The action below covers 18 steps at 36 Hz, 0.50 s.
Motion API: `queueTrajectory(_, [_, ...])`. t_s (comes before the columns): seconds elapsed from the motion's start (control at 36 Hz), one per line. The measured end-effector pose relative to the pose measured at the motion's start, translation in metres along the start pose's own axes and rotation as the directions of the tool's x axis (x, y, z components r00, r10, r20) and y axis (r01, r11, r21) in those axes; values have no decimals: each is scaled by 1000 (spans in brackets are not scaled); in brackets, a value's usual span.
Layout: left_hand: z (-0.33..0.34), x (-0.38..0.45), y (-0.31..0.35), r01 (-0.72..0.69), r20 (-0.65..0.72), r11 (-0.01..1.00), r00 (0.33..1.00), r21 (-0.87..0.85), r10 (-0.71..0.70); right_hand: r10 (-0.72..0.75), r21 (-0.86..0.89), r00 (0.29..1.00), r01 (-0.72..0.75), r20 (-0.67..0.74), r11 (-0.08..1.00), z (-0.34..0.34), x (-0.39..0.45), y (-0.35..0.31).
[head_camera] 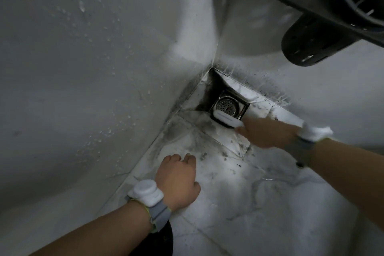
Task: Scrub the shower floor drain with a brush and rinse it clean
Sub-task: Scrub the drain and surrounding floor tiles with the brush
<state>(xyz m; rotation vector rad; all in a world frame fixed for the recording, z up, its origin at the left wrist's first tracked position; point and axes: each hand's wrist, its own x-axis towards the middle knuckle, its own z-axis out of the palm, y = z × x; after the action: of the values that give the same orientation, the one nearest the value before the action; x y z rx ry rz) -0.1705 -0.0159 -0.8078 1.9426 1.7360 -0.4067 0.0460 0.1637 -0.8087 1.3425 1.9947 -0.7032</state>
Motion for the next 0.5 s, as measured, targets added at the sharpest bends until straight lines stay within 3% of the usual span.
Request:
queueTrajectory(0.17, [1,0,-6,-9,-1,1000,1000,-13,9,21,-62,998,-18,54,998,17,-21,17])
queueTrajectory(0.36, [1,0,-4,-12,13,1000,1000,-1,12,-28,-7,1000,28,0,1000,-9,13,-33])
queueTrajectory(0.5, [0,-2,1,4,14,1000,1000,-10,-4,-21,30,1000,21,2,999,-2,3,-19])
